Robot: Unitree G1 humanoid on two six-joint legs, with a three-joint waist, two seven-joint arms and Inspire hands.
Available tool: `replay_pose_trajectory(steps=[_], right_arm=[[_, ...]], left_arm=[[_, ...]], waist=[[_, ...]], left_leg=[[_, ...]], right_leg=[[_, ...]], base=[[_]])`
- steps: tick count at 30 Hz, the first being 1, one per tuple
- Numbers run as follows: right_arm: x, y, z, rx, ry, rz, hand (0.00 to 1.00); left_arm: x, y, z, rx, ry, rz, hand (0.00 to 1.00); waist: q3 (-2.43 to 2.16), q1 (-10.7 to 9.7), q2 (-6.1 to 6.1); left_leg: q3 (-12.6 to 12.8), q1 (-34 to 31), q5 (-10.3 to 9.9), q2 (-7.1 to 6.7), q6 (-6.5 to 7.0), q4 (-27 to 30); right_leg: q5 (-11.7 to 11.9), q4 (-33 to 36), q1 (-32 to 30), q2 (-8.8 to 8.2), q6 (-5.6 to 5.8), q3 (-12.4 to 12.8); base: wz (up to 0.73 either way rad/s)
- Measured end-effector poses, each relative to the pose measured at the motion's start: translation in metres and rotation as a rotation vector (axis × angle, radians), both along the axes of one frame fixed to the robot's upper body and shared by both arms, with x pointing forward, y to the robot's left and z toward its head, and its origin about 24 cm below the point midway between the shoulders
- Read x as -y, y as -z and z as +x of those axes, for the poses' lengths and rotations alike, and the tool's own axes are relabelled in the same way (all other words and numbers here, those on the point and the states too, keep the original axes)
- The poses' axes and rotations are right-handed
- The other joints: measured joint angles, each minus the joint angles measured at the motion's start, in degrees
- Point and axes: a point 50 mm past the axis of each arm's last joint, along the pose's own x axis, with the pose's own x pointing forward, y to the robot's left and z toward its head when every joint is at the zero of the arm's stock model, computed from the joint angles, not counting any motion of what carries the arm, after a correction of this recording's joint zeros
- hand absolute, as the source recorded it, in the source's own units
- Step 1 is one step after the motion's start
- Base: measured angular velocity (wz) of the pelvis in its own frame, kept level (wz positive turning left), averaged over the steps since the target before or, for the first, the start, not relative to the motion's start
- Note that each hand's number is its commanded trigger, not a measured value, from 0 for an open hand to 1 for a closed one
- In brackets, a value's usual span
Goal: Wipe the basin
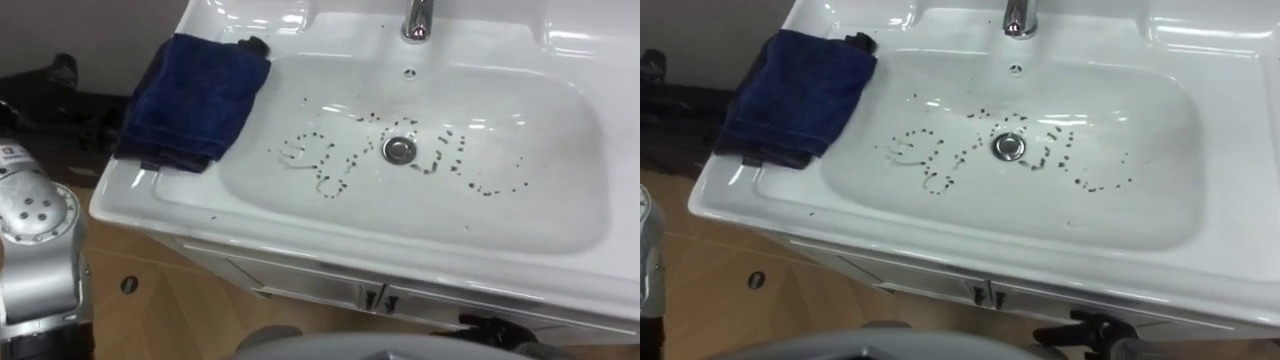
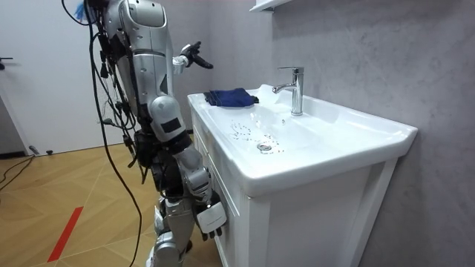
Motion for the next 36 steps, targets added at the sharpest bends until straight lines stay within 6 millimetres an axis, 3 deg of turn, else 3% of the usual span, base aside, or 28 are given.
replay_pose_trajectory(steps=[8,12,21,33,36], right_arm=[[0.002,-0.001,0.0,0.033,0.01,-0.004,0.0],[0.003,0.0,-0.003,0.033,0.019,-0.004,0.0],[0.004,-0.001,-0.003,0.051,0.022,-0.001,0.0],[0.005,0.0,-0.004,0.04,0.032,-0.002,0.0],[0.005,0.0,-0.003,0.034,0.017,-0.008,0.0]], left_arm=[[0.004,-0.003,0.002,0.018,0.041,0.026,0.0],[0.016,0.002,0.007,-0.022,0.113,0.11,0.0],[0.04,0.016,0.015,-0.104,0.27,0.119,0.0],[0.047,0.02,0.015,-0.11,0.313,0.105,0.0],[0.052,0.031,0.017,-0.144,0.334,0.095,0.0]], waist=[[-0.18,-2.95,0.24],[-0.12,-3.69,0.15],[-0.04,-4.69,0.06],[-0.07,-4.52,-0.76],[-0.1,-4.43,-0.85]], left_leg=[[0.5,1.1,0.1,-0.18,-0.04,-0.93],[0.41,2.12,0.1,-0.27,-0.04,-1.17],[0.39,2.2,0.12,-0.29,0.0,-1.31],[0.42,2.33,0.12,-0.39,-0.01,-1.64],[0.43,2.45,0.12,-0.35,-0.01,-1.66]], right_leg=[[0.0,-0.02,0.36,-0.11,0.01,0.98],[-0.02,-0.02,1.17,-0.24,0.06,0.9],[-0.04,-0.09,1.12,-0.24,0.09,1.02],[-0.05,-0.65,1.11,-0.18,0.11,1.4],[-0.05,-0.43,1.16,-0.16,0.1,1.49]], base=[[-0.05],[-0.04],[0.0],[-0.01],[0.0]])
